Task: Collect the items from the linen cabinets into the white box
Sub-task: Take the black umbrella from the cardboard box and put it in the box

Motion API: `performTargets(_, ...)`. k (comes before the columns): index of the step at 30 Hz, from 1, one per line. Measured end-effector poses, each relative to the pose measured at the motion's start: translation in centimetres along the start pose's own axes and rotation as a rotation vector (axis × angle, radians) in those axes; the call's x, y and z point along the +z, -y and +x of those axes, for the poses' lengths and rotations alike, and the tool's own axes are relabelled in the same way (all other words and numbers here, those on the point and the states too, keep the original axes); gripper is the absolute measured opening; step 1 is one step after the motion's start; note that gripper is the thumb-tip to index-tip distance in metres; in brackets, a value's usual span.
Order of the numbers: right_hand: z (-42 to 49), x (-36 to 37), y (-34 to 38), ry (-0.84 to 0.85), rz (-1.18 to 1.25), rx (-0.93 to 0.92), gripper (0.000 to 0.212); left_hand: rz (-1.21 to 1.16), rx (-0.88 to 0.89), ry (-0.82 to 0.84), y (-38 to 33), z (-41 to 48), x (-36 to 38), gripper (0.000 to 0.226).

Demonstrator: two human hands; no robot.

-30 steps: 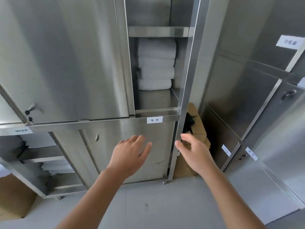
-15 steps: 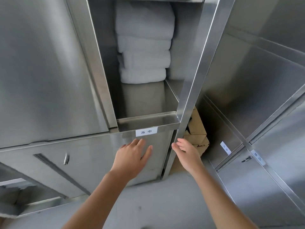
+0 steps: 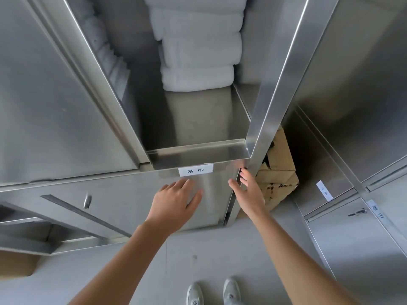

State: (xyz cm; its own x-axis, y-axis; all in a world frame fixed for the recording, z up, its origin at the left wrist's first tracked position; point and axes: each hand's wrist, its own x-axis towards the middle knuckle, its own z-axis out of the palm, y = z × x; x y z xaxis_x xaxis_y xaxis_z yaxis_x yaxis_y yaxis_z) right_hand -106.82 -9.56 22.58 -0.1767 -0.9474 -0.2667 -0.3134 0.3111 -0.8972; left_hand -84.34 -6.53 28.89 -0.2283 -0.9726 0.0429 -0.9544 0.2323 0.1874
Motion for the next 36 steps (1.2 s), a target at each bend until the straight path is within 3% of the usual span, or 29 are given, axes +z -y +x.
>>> performTargets(7,1.2,-0.7,-0.5,0.082,0.053,-0.05,0.058,-0.025,-0.038,-0.032,-0.4,-0.8,0.6,0.042)
performTargets(15,0.9,0.0,-0.6,0.16,0.066,-0.07,0.069,-0.033,-0.099,-0.032,0.1,-2.3,0.5,0.044)
performTargets(25,-1.9,7.3,0.4,0.184,0.103,-0.101,0.083,0.008,-0.182,-0.031,2.7,-5.3,-0.7,0.044)
performTargets(36,-4.0,14.7,2.7,0.245,0.052,-0.115,0.082,0.05,-0.237,-0.038,7.0,-8.7,-2.2,0.044)
